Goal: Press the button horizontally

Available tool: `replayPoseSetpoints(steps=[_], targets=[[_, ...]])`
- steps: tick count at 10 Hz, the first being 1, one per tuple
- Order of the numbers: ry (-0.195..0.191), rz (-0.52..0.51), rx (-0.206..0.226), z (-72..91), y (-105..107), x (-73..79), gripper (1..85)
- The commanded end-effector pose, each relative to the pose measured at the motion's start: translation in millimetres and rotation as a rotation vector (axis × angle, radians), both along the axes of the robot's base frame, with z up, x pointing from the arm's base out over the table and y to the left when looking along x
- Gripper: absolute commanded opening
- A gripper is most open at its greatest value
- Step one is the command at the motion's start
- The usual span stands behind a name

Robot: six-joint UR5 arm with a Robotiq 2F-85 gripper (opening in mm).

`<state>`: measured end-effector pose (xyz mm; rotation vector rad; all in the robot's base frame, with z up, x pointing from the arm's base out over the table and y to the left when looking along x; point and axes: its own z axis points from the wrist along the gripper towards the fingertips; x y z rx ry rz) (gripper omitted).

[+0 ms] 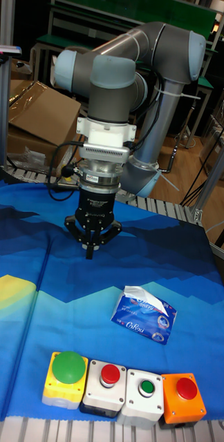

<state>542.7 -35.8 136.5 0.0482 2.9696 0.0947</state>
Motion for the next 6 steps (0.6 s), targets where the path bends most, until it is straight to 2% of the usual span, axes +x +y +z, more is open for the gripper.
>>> replayPoseSetpoints(steps=[1, 3, 4, 5, 6], targets=[[0.052, -0.143, -0.057, -0.6, -21, -12.6, 1.0], [0.093, -0.204, -0.015, -1.6, -12, -22.0, 1.0], [0.075, -0.207, 0.021, -0.8, -3, -16.4, 1.0], [0.064, -0.191, 0.034, -0.2, 1, -13.3, 1.0], [0.065, -0.145, 0.042, -4.5, -10, -9.8, 1.0]])
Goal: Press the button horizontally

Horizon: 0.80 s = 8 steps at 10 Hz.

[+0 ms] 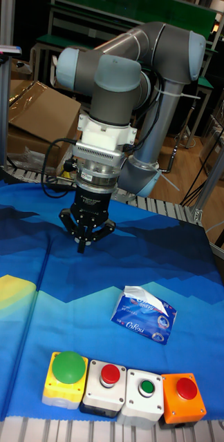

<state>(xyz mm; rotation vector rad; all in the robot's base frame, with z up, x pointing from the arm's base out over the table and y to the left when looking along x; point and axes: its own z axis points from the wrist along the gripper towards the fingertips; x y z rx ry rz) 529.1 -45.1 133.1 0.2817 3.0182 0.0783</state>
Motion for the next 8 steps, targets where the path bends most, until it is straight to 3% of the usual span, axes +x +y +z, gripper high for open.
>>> replayPoseSetpoints(steps=[1, 2, 4, 6, 8], targets=[[-0.002, 0.052, 0.063, -11.7, -28, 9.4, 1.0], [-0.001, 0.095, 0.06, -23.8, -60, 13.8, 1.0], [0.001, 0.145, 0.037, -36.2, -100, 20.0, 1.0], [-0.003, 0.192, 0.011, -45.7, -127, 27.1, 1.0], [-0.021, 0.232, 0.013, -56.2, -142, 31.5, 1.0]])
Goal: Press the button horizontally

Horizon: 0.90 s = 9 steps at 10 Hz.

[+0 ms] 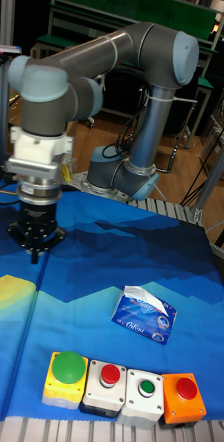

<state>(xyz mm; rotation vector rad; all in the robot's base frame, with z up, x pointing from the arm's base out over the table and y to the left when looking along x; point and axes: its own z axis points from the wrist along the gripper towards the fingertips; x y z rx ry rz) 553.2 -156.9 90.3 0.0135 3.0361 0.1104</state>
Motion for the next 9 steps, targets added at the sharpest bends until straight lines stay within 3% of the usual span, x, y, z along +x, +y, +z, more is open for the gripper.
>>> replayPoseSetpoints(steps=[1, 4, 5, 7, 9], targets=[[-0.026, 0.086, 0.006, -16.9, -36, 7.9, 1.0], [-0.043, 0.272, 0.009, -25.7, -36, 7.1, 1.0], [-0.03, 0.31, 0.009, -27.1, -33, 4.7, 1.0], [-0.023, 0.275, 0.066, -24.4, -3, 1.7, 1.0], [-0.013, 0.18, 0.031, -25.5, -8, 1.5, 1.0]])
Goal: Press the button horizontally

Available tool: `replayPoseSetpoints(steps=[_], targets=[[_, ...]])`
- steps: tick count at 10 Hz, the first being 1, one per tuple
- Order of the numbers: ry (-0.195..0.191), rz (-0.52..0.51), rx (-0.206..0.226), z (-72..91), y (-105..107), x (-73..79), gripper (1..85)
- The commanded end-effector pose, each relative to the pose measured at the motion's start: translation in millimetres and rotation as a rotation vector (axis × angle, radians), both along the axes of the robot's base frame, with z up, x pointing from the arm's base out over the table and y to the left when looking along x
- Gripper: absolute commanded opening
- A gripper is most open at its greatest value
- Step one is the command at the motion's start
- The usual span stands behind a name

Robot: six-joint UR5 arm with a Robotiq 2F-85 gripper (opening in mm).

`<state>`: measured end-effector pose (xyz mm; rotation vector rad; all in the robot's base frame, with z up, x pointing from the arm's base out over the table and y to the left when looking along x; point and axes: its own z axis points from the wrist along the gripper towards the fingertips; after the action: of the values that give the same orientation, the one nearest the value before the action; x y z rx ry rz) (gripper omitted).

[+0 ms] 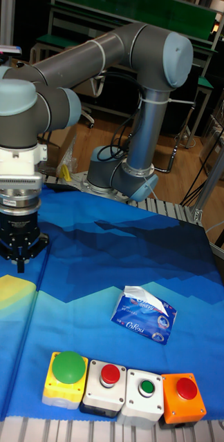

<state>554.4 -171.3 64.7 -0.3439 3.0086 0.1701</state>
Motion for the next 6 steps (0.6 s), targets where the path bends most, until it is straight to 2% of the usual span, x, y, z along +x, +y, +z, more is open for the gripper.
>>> replayPoseSetpoints(steps=[1, 2, 3, 4, 6], targets=[[0.008, -0.121, -0.03, -1.0, -4, 0.4, 1.0], [0.027, -0.17, -0.039, -1.6, -7, -3.4, 1.0], [0.047, -0.154, -0.054, -2.2, -10, -9.4, 1.0], [0.053, -0.061, -0.076, -2.6, -14, -13.2, 1.0], [0.034, 0.114, -0.123, -2.8, -23, -11.6, 1.0]])
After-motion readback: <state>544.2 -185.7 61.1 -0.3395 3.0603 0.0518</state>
